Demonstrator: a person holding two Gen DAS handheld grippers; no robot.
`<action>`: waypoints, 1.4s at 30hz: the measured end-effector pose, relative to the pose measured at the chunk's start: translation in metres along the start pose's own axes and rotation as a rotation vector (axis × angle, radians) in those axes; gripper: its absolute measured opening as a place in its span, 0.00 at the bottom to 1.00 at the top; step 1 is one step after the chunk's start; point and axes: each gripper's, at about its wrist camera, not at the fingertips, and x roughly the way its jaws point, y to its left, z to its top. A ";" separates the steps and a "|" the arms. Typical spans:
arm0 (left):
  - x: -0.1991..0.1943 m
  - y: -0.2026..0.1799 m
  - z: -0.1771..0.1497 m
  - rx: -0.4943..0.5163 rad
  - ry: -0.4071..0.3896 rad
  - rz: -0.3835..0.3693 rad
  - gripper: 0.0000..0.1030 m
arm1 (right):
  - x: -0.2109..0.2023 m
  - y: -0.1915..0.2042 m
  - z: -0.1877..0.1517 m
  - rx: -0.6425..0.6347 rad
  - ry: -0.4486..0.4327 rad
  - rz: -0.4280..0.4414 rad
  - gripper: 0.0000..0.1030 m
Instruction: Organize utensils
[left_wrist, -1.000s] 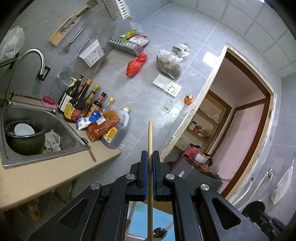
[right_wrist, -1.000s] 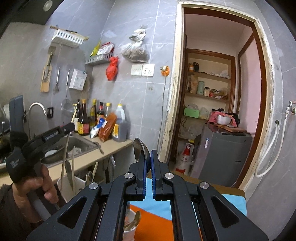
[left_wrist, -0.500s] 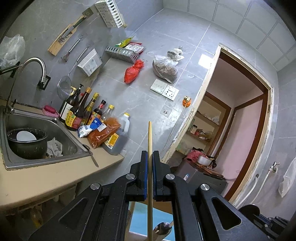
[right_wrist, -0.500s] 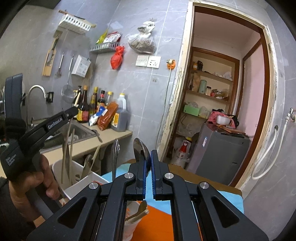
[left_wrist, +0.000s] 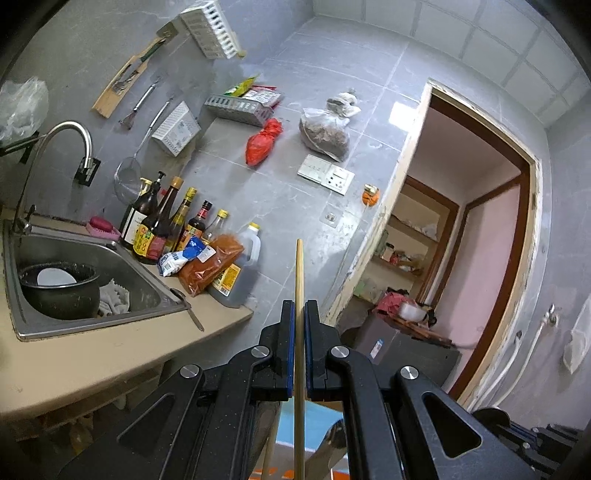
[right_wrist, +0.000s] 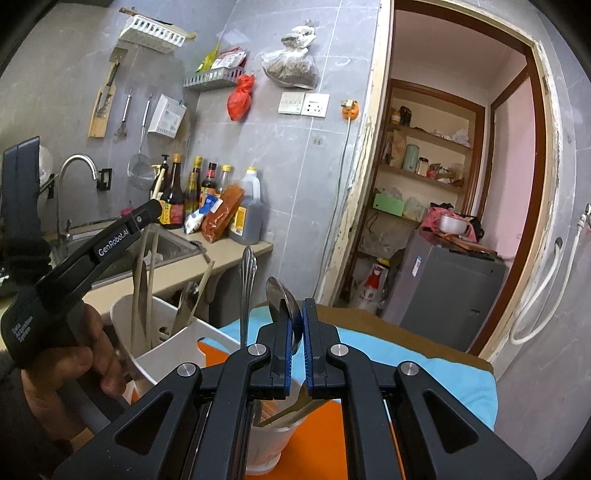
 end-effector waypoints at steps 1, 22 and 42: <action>-0.001 -0.001 -0.001 0.014 0.014 -0.007 0.03 | 0.000 0.000 -0.001 0.002 0.005 0.001 0.04; -0.031 -0.023 0.010 0.130 0.346 -0.148 0.42 | -0.034 -0.027 0.017 0.197 0.016 0.041 0.45; -0.115 -0.074 0.029 0.202 0.435 -0.088 0.96 | -0.156 -0.093 0.009 0.372 0.024 -0.069 1.00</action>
